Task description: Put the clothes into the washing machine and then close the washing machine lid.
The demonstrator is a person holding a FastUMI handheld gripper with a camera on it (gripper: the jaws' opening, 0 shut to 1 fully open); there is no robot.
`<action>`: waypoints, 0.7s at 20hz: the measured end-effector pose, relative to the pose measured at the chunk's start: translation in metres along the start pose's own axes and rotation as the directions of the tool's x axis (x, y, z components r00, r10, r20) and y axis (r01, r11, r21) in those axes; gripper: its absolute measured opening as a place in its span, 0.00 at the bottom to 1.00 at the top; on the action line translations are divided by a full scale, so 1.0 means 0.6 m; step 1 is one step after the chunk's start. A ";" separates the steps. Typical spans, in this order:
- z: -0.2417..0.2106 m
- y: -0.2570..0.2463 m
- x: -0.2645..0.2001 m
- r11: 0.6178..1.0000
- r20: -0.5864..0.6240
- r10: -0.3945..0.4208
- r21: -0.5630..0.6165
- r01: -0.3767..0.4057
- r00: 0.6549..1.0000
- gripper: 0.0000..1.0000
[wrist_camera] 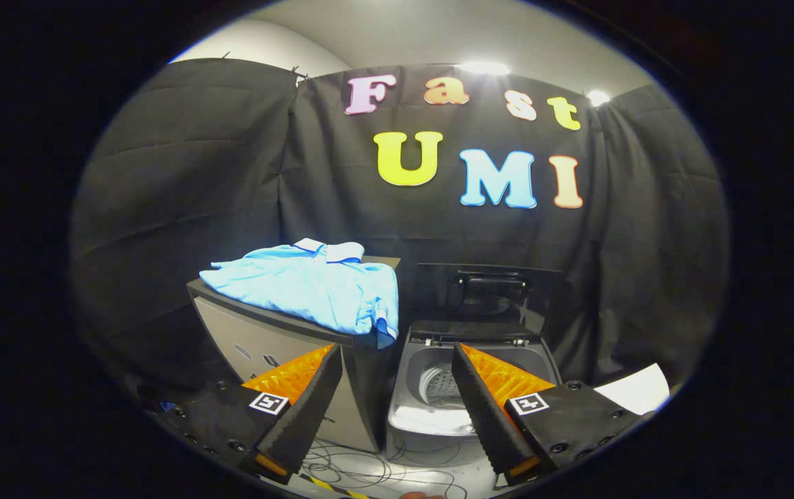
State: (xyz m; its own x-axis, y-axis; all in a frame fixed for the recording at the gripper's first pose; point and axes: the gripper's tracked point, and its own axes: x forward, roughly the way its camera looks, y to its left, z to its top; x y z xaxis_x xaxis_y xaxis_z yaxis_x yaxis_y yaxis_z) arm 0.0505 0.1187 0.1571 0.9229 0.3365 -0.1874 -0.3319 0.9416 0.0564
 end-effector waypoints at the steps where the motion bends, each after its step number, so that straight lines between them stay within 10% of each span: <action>1: 0.016 0.009 0.010 1.000 -0.007 0.012 0.025 -0.012 1.000 1.00; 14: 0.125 0.173 0.203 0.988 -0.279 0.148 0.078 -0.131 0.949 0.98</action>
State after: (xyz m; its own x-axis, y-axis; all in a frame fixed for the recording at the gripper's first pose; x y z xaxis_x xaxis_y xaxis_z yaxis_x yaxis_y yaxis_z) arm 0.1432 0.2581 0.2135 0.7718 0.4559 -0.4432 -0.4341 0.8871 0.1566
